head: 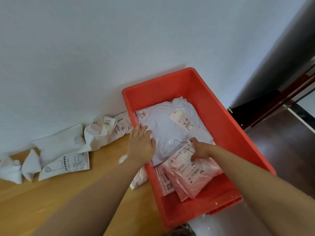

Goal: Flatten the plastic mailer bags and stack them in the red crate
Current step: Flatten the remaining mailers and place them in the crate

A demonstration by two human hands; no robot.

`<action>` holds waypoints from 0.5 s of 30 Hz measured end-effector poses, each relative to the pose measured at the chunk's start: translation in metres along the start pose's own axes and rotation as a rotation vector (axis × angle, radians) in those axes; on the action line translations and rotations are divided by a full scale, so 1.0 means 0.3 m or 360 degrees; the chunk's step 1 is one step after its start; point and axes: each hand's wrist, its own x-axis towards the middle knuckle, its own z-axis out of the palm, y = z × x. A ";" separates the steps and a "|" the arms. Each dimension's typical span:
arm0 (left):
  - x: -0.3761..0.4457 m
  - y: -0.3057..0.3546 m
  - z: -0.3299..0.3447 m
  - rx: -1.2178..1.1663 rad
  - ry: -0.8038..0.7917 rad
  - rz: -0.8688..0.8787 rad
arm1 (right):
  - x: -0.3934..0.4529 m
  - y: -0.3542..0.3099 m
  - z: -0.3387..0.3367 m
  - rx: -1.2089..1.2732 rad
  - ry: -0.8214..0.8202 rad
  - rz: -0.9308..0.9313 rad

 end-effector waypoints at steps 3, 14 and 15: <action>-0.003 0.005 -0.007 0.0002 -0.0007 -0.0029 | 0.006 -0.031 -0.003 -0.0295 -0.0050 -0.0150; -0.003 0.000 -0.002 0.0064 -0.0040 -0.0048 | 0.007 -0.042 -0.020 -0.0624 0.0003 -0.0154; -0.002 -0.001 -0.001 0.0063 -0.0025 -0.0045 | 0.002 -0.037 -0.029 -0.0659 -0.0004 -0.0120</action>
